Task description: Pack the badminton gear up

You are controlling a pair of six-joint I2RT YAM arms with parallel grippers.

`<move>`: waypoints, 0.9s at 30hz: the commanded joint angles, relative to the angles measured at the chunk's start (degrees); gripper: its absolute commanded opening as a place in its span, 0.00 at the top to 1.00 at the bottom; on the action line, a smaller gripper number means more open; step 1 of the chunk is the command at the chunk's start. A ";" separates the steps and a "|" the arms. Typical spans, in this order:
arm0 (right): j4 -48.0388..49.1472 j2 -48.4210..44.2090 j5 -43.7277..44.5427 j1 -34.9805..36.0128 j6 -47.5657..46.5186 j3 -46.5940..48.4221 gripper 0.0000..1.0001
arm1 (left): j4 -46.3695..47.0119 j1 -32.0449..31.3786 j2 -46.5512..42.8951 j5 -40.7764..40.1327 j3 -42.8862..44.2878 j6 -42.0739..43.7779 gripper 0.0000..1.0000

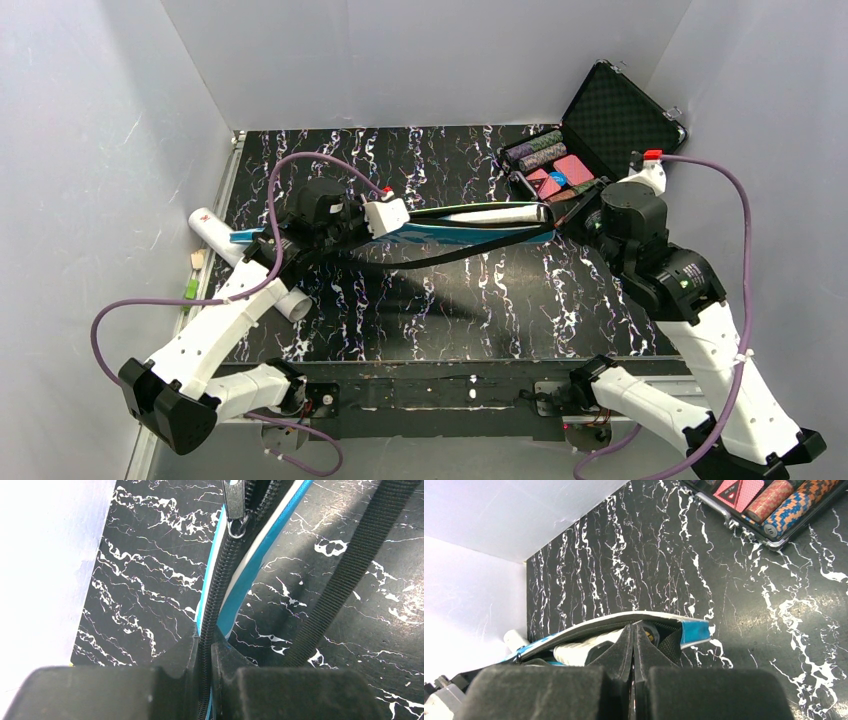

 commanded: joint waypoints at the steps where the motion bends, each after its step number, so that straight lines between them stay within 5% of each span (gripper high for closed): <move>1: 2.17 -0.28 -3.15 -0.28 0.93 -0.62 0.99 | 4.49 -0.34 -3.04 1.35 4.08 -0.09 1.00; 20: 6.02 2.23 -12.22 -0.19 7.82 -8.50 0.99 | 5.03 -0.89 -2.88 1.68 4.02 -1.10 1.00; 27: -6.04 1.50 2.41 -0.30 0.21 1.13 0.95 | 4.94 -0.91 -3.45 1.49 2.94 -0.36 1.00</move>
